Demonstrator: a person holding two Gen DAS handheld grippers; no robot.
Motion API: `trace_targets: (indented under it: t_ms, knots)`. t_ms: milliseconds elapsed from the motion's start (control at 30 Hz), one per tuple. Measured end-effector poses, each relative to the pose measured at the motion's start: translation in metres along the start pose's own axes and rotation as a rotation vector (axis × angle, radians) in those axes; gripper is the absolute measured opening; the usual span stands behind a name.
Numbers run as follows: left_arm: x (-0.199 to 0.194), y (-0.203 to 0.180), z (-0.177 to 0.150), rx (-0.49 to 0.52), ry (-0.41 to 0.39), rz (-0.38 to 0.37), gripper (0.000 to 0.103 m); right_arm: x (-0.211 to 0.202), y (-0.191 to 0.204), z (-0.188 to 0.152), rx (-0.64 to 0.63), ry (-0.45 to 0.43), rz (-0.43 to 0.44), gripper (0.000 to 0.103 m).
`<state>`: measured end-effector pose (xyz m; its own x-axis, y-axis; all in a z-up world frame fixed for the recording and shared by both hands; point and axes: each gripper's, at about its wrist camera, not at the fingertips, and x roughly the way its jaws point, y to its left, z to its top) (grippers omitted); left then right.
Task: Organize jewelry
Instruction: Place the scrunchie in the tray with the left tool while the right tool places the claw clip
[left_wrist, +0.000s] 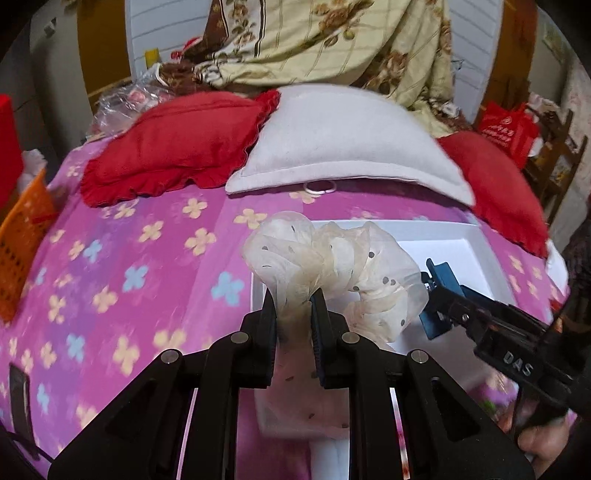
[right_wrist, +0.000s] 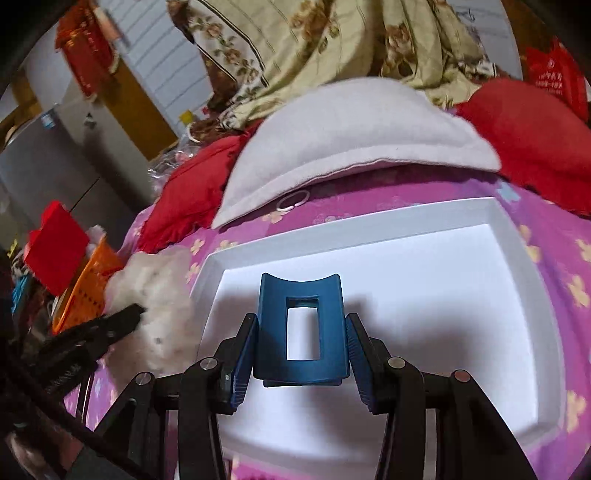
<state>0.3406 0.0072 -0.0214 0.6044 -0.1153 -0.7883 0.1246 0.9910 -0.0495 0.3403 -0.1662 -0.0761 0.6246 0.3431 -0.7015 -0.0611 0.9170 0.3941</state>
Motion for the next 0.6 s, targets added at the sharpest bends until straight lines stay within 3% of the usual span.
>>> trace_targets:
  t_ms: [167, 267, 300, 400, 600]
  knots:
    - [0.05, 0.005, 0.013, -0.013, 0.043, 0.028, 0.017, 0.028, -0.004, 0.011, 0.013, 0.029, -0.009, 0.045]
    - [0.057, 0.009, 0.017, -0.017, 0.044, 0.001, 0.032, 0.035, -0.008, 0.012, 0.033, 0.03, -0.013, 0.047]
    - [0.056, 0.009, 0.018, -0.022, 0.043, -0.011, 0.035, 0.036, -0.01, 0.013, 0.045, 0.029, -0.011, 0.053]
    - [0.048, 0.015, 0.022, -0.057, 0.027, -0.052, 0.048, 0.031, -0.012, 0.014, 0.067, 0.022, -0.008, 0.057]
    - [-0.011, 0.029, 0.014, -0.1, -0.031, -0.087, 0.049, -0.038, -0.012, 0.002, 0.041, -0.054, 0.028, 0.057]
